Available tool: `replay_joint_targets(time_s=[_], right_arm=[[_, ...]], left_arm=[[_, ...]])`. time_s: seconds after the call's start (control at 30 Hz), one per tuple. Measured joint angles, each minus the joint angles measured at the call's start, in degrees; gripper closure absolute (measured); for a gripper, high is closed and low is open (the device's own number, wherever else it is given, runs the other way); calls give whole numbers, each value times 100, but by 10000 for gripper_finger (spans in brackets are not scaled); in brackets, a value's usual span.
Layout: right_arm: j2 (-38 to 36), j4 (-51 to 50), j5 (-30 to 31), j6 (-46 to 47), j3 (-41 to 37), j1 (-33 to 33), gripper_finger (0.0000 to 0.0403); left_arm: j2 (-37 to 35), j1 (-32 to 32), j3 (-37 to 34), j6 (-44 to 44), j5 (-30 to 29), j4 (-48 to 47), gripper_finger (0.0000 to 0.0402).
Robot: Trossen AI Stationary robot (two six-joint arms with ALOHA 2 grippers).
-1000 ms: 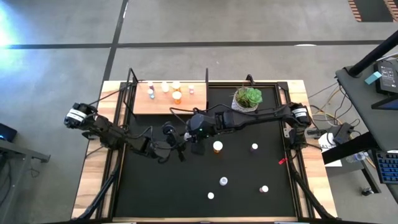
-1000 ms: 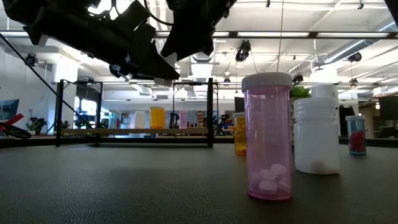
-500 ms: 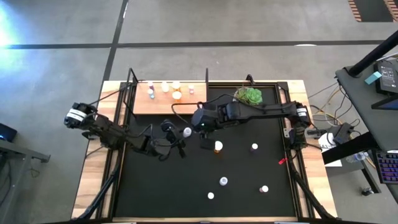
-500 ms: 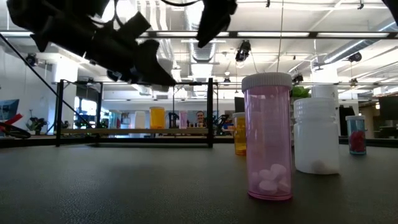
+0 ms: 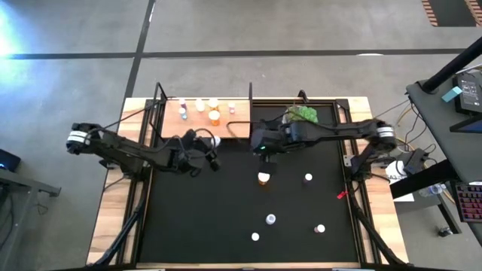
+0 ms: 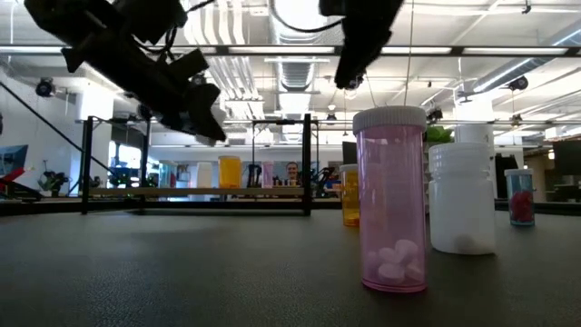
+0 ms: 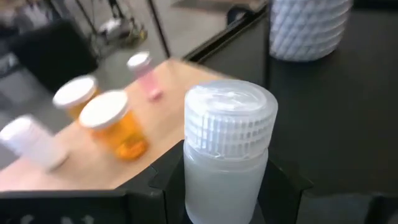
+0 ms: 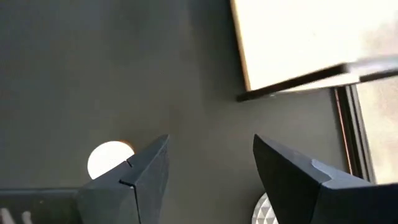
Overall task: Pick and place medicine bottles onto shelf by color
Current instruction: Put the bottom left white pill bottle on the shelf aligned with the other white pill bottle
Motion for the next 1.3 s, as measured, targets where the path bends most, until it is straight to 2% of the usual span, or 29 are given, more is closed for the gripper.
replay_joint_targets(time_s=[0.13, 0.3, 0.4, 0.6, 0.9, 1.1, 1.3], right_arm=[[-934, 1049, -3, 138, -1184, -35, 182], [-1960, 2082, -18, 508, -2491, -5, 182], [-2452, 2470, -22, 678, -3132, 29, 181], [-3277, 3358, -38, 408, -4151, 56, 181], [-4246, 4881, -27, -273, -5214, 56, 181], [-4635, 4970, -25, -173, -5527, 56, 181], [-4693, 4970, -26, 49, -5685, 56, 181]], left_arm=[[-337, 374, -75, -562, 168, -614, 265], [-383, 735, -608, -1415, 175, -430, 265], [-265, 879, -1043, -1751, 110, 223, 265], [39, 1027, -1700, -1702, -468, 2208, 265], [812, 1273, -1624, -1456, -610, 2946, 265], [1425, 1404, -1552, -1462, -1080, 3415, 265], [1844, 1485, -1545, -1455, -1097, 4093, 265]])
